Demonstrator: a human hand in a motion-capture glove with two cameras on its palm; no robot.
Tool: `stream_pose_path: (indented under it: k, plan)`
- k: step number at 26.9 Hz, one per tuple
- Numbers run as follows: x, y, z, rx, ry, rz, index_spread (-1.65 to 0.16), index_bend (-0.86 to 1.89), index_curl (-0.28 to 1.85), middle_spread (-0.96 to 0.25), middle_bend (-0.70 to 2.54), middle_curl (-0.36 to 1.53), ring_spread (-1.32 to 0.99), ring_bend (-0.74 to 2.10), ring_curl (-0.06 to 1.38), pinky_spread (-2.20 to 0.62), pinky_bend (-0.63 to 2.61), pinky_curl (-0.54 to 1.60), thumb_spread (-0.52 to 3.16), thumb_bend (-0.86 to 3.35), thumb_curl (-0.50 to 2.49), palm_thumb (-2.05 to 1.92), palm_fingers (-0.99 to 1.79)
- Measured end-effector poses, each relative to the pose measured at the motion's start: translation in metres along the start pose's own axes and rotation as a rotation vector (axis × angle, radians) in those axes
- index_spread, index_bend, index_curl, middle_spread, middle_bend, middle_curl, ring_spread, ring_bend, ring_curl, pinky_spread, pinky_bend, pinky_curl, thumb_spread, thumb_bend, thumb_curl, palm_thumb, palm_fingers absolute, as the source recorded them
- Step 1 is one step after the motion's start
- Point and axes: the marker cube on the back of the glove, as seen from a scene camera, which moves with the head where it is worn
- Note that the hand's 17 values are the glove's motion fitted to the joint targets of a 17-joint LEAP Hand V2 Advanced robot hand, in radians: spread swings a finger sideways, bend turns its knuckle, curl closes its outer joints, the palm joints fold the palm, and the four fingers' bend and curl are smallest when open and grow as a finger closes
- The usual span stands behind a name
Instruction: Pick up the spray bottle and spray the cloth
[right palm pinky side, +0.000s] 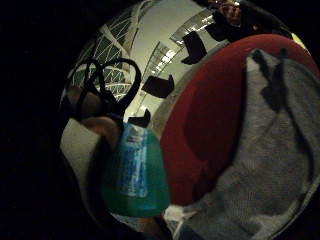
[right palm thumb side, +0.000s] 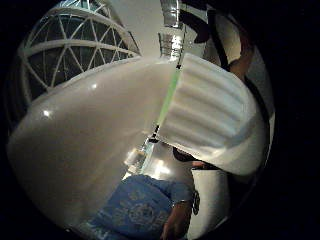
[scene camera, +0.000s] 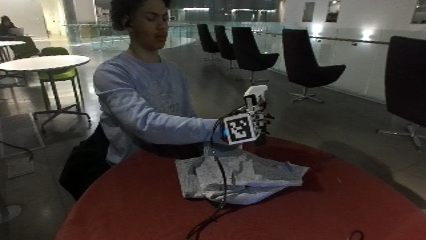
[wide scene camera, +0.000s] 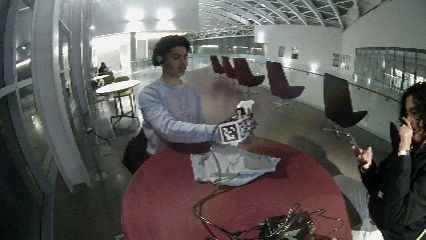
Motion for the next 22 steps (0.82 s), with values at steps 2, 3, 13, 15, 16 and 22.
stream_pose_path:
  k: [2, 3, 13, 15, 16, 22]
  plan:
    - [0.008, -0.002, 0.014, -0.003, 0.002, -0.007, -0.24, 0.15, 0.42, -0.06, 0.25, 0.45, -0.07, 0.54, 0.38, -0.02, 0.35, 0.37, 0.73, -0.03, 0.62, 0.94, 1.17]
    - [0.012, -0.002, 0.021, -0.005, 0.0, -0.009, -0.24, 0.15, 0.42, -0.07, 0.25, 0.45, -0.07, 0.54, 0.38, -0.02, 0.35, 0.37, 0.73, -0.03, 0.62, 0.94, 1.17]
    - [0.035, 0.008, 0.056, 0.0, -0.022, 0.012, -0.24, 0.16, 0.42, -0.08, 0.24, 0.45, -0.07, 0.55, 0.38, -0.03, 0.34, 0.37, 0.69, -0.02, 0.63, 0.98, 1.2]
    - [0.037, 0.012, 0.061, -0.014, -0.035, 0.013, -0.24, 0.16, 0.43, -0.08, 0.24, 0.45, -0.07, 0.55, 0.38, -0.03, 0.34, 0.37, 0.68, -0.03, 0.63, 0.98, 1.2]
    - [0.038, 0.014, 0.062, -0.017, -0.039, 0.013, -0.24, 0.16, 0.43, -0.08, 0.24, 0.45, -0.07, 0.55, 0.38, -0.03, 0.34, 0.37, 0.67, -0.03, 0.63, 0.98, 1.2]
    - [0.035, 0.012, 0.06, 0.007, -0.06, 0.018, -0.24, 0.16, 0.43, -0.08, 0.24, 0.45, -0.07, 0.55, 0.38, -0.03, 0.34, 0.37, 0.64, -0.03, 0.64, 0.98, 1.2]
